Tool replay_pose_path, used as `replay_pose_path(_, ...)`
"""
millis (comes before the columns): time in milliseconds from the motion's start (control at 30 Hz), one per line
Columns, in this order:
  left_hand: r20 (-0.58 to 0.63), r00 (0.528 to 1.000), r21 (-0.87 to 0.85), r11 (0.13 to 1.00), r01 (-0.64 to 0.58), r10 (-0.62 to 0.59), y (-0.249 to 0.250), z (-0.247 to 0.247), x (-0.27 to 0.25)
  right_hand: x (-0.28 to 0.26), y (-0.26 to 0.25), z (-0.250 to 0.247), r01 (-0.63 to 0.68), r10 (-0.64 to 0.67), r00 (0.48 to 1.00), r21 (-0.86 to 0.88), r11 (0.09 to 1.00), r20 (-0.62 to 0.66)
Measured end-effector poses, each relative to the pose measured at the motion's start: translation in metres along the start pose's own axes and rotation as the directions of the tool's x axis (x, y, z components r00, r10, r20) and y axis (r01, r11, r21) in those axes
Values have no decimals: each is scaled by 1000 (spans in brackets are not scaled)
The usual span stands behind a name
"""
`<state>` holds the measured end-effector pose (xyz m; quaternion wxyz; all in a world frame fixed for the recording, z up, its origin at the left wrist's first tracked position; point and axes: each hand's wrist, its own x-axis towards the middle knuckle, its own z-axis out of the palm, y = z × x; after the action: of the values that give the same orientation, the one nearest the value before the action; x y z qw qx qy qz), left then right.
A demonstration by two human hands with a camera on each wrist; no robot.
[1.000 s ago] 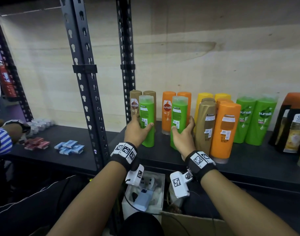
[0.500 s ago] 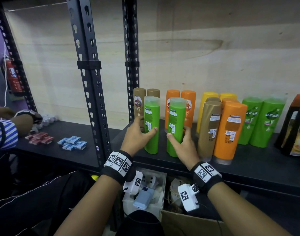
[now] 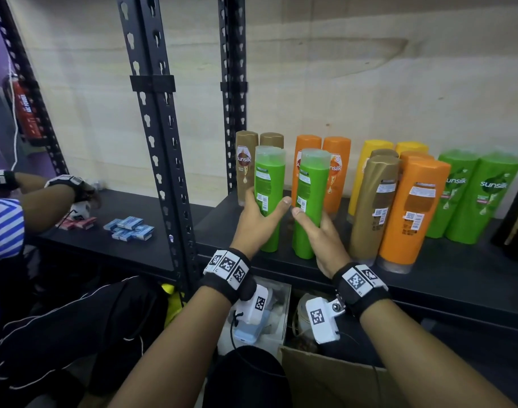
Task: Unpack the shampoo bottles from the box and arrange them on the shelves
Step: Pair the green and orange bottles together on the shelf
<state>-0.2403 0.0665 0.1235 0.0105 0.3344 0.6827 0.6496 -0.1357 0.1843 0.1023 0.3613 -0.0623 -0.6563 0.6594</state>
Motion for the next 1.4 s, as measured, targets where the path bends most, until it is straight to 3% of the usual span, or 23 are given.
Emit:
replay_pose_path(200, -82, 997, -71, 997, -3, -3, 6, 8, -6, -13, -9, 0, 2, -2, 1000, -8, 1000, 7)
replay_pose_path(433, -74, 996, -97, 994, -58, 51, 25, 21, -33, -44, -30, -16, 82, -77, 993, 52, 995, -93)
replay_pose_path(733, 5, 996, -263, 961, -89, 93, 71, 66, -66, -73, -81, -53, 209, -188, 966, 107, 972, -175)
replay_pose_path(1000, 111, 981, -383, 918, -104, 158, 103, 125, -101, -106, -103, -116, 278, -276, 899, -43, 960, -340)
replay_pose_path(1200, 191, 963, -399, 911, -101, 190, 113, 173, -115, -130, -117, -166, 236, -309, 878, -232, 944, -364)
replay_pose_path(1400, 260, 945, -435, 898, -70, 199, 118, 219, -123, -146, -119, -204, 168, -360, 824, -418, 893, -437)
